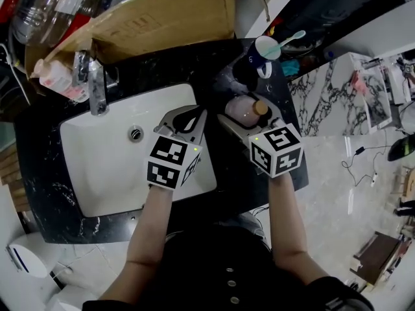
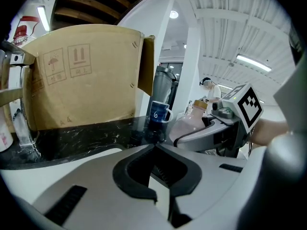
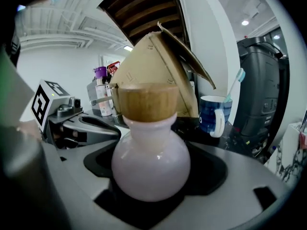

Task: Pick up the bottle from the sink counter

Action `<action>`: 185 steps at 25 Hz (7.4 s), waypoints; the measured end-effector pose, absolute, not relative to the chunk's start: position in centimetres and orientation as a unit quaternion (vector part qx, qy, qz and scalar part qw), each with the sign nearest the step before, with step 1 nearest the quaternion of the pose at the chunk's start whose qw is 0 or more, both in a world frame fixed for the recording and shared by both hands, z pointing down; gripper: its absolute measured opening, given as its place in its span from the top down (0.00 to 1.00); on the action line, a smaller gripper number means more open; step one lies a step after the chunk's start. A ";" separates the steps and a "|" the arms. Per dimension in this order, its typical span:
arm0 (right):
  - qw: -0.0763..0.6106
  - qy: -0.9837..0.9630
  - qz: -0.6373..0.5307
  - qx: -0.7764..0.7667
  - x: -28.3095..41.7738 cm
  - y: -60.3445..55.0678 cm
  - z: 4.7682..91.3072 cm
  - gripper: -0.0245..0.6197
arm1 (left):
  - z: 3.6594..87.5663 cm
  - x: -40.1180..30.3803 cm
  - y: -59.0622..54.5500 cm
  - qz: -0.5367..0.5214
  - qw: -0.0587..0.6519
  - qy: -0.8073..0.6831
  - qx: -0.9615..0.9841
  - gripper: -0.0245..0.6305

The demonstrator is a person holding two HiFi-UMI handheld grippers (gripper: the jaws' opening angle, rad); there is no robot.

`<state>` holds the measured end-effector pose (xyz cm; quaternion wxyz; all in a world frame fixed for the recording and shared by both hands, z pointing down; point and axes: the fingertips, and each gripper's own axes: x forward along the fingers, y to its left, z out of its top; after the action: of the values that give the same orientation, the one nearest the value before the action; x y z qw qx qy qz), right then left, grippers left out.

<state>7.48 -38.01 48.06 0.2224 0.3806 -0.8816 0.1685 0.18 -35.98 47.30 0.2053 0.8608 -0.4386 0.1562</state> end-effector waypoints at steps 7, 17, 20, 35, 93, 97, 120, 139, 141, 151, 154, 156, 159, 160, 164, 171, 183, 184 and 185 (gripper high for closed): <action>0.167 -0.881 0.169 0.408 7.9 -36.2 45.4 0.33 | 47.1 0.7 -34.2 0.168 0.208 -0.428 0.863 0.93; 0.085 -0.892 0.164 0.413 8.3 -33.8 41.1 0.33 | 44.6 2.8 -31.5 0.150 0.193 -0.399 0.884 0.93; 0.054 -0.895 0.171 0.409 8.4 -33.2 39.7 0.33 | 43.3 3.1 -31.1 0.142 0.180 -0.396 0.889 0.93; -0.010 -0.909 0.156 0.387 8.3 -30.1 35.5 0.33 | 38.6 3.4 -28.9 0.102 0.146 -0.379 0.908 0.93; -0.023 -0.925 0.124 0.359 8.6 -27.5 34.0 0.33 | 36.0 3.2 -27.8 0.075 0.097 -0.393 0.911 0.93; -0.019 -0.925 0.124 0.358 8.7 -27.4 34.1 0.33 | 35.7 3.3 -27.8 0.067 0.091 -0.392 0.913 0.93; -0.012 -0.915 0.145 0.376 8.5 -28.1 35.2 0.33 | 36.8 3.2 -28.0 0.077 0.125 -0.390 0.909 0.93; -0.023 -0.919 0.166 0.356 8.2 -27.8 35.6 0.33 | 37.2 3.8 -28.0 0.085 0.127 -0.385 0.910 0.93; -0.025 -0.920 0.166 0.355 8.2 -27.8 35.5 0.33 | 37.3 3.7 -28.0 0.085 0.128 -0.385 0.910 0.93; -0.030 -0.918 0.171 0.355 8.3 -28.0 35.5 0.33 | 37.5 3.6 -28.2 0.084 0.132 -0.385 0.910 0.93; -0.029 -0.918 0.171 0.356 8.4 -28.1 35.5 0.33 | 37.5 3.8 -28.2 0.084 0.132 -0.384 0.910 0.93; -0.029 -0.918 0.171 0.356 8.4 -28.1 35.5 0.33 | 37.5 3.8 -28.2 0.085 0.133 -0.382 0.910 0.93; -0.027 -0.918 0.171 0.358 8.4 -28.1 35.6 0.33 | 37.6 3.9 -28.2 0.085 0.134 -0.381 0.911 0.93; -0.027 -0.917 0.172 0.358 8.4 -28.1 35.6 0.33 | 37.6 3.9 -28.2 0.085 0.135 -0.381 0.911 0.93; -0.025 -0.917 0.171 0.360 8.4 -28.1 35.7 0.33 | 37.8 3.7 -28.2 0.085 0.136 -0.380 0.911 0.93; -0.019 -0.919 0.167 0.357 8.3 -28.0 35.9 0.33 | 37.8 3.6 -28.3 0.083 0.139 -0.382 0.910 0.93; -0.019 -0.920 0.168 0.355 8.2 -28.0 36.0 0.33 | 37.8 3.6 -28.2 0.080 0.143 -0.382 0.909 0.93; -0.019 -0.920 0.168 0.354 8.2 -28.0 36.0 0.33 | 37.8 3.5 -28.2 0.080 0.143 -0.383 0.909 0.93; -0.018 -0.920 0.169 0.354 8.2 -28.0 36.0 0.33 | 37.8 3.5 -28.3 0.080 0.142 -0.383 0.909 0.93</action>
<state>8.21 -28.00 36.03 -0.0184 0.3543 -0.9196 0.1686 3.54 -28.25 37.76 0.1424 0.9093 -0.3830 0.0795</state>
